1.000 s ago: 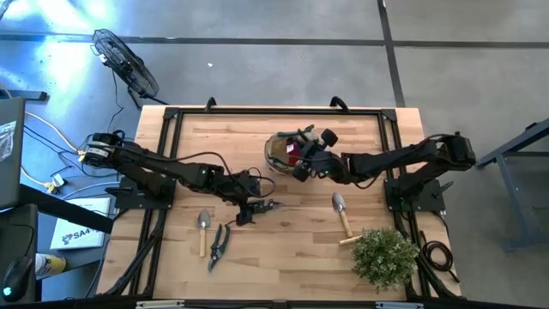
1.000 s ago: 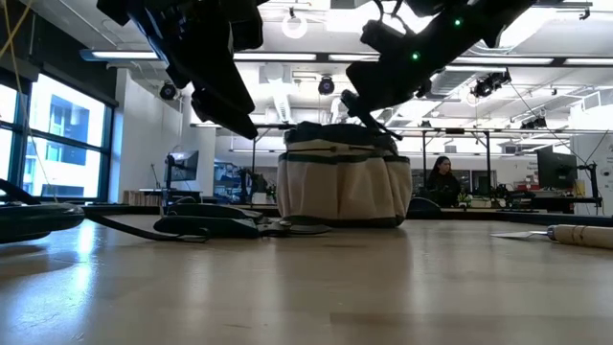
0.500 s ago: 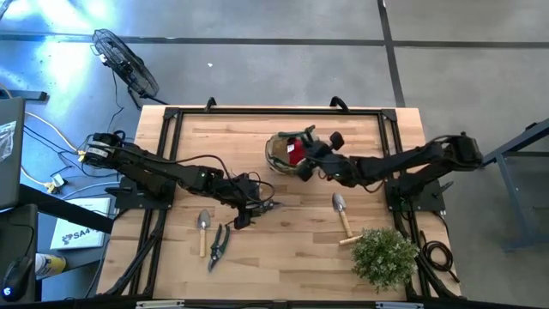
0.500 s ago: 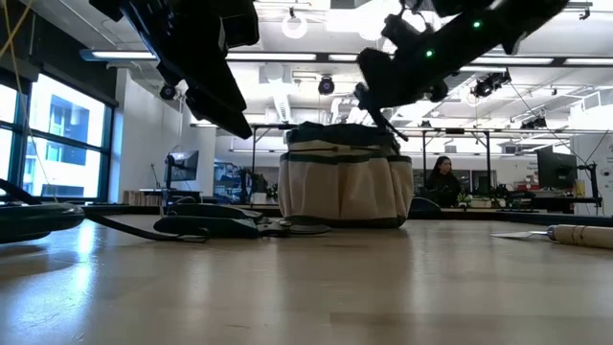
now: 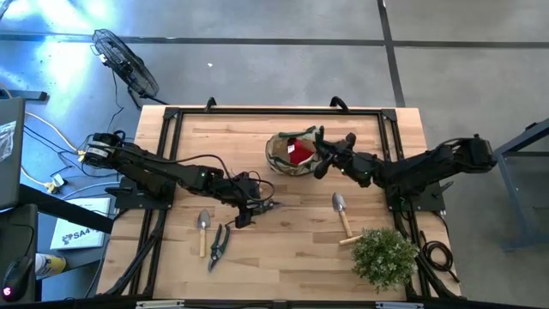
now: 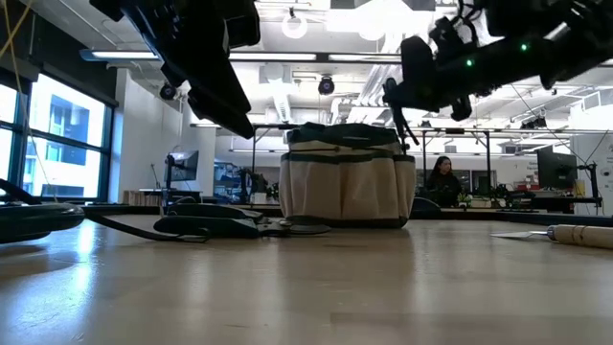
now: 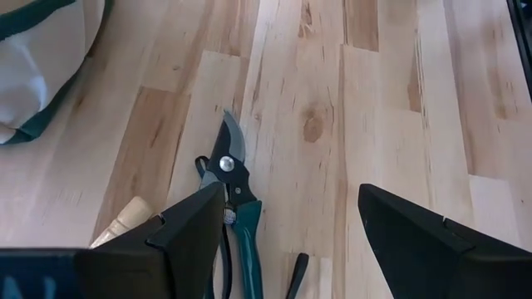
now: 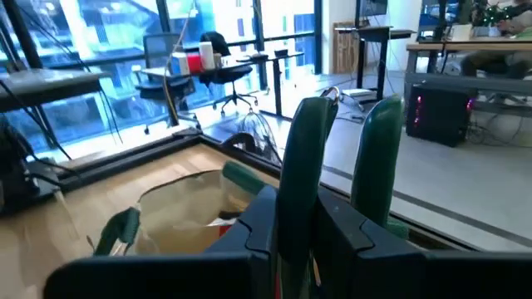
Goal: Pick & Place Garden tools in Gardening bag
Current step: Put the top right green shear scissors into the light brown gardening bag
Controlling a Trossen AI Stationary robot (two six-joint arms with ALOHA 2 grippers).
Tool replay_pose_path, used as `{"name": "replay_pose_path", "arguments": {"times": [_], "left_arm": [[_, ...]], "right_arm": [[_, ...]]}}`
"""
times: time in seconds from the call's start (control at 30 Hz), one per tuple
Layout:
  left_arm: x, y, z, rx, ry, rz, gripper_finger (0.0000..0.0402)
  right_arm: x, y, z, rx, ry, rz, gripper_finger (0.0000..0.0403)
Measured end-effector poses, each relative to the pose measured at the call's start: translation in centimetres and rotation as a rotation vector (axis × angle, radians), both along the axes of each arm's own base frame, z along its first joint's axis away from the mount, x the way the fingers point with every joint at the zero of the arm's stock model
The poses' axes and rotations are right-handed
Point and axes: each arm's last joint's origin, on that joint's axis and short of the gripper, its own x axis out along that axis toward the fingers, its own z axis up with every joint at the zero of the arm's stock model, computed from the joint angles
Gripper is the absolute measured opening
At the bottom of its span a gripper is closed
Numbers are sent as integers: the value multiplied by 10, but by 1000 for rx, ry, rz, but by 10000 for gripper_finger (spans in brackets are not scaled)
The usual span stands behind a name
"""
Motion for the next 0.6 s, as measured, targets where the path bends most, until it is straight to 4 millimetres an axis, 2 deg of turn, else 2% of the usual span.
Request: {"name": "replay_pose_path", "arguments": {"times": [0.17, 0.6], "left_arm": [[0, 0, 0, -4, -1, 6, 271], [0, 0, 0, -12, -2, 14, 271]], "right_arm": [[-7, -3, -5, 1, -58, 30, 36], [-15, -2, -16, 38, -56, 52, 36]]}}
